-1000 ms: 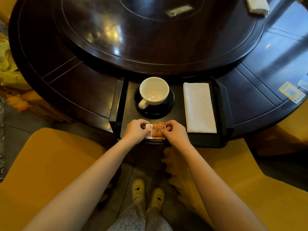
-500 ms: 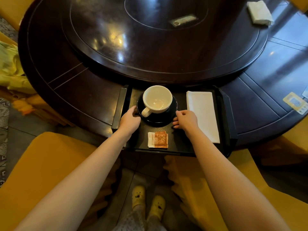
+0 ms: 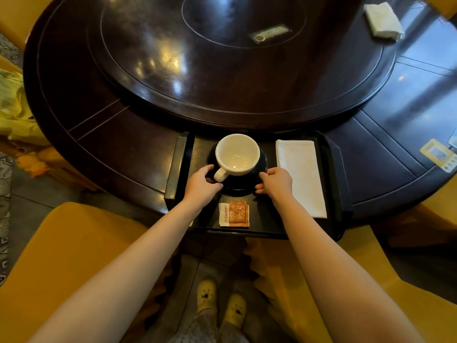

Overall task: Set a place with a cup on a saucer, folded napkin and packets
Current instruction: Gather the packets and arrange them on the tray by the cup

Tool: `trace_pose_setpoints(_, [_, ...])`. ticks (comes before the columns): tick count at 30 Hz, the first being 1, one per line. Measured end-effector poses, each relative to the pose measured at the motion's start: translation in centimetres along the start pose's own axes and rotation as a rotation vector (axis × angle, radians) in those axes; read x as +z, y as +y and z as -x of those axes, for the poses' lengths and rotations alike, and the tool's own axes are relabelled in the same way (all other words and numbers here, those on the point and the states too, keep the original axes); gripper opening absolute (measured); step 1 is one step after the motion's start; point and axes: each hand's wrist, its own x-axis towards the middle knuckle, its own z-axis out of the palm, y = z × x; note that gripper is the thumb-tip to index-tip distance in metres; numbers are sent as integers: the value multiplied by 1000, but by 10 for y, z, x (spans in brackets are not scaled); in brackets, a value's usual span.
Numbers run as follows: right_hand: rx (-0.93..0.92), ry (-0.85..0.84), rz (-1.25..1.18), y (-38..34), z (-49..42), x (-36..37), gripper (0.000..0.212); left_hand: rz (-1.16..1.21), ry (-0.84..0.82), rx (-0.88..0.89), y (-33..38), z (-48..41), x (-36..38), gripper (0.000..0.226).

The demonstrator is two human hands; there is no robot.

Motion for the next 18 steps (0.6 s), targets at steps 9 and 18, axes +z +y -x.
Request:
trace_pose_setpoints(9, [-404, -118, 209, -27, -7, -11, 63, -311, 131, 293, 6, -7, 1, 49])
trace_pose_setpoints(18, [-372, -164, -21, -5, 4, -8, 57, -315, -33, 259, 26, -42, -19, 48])
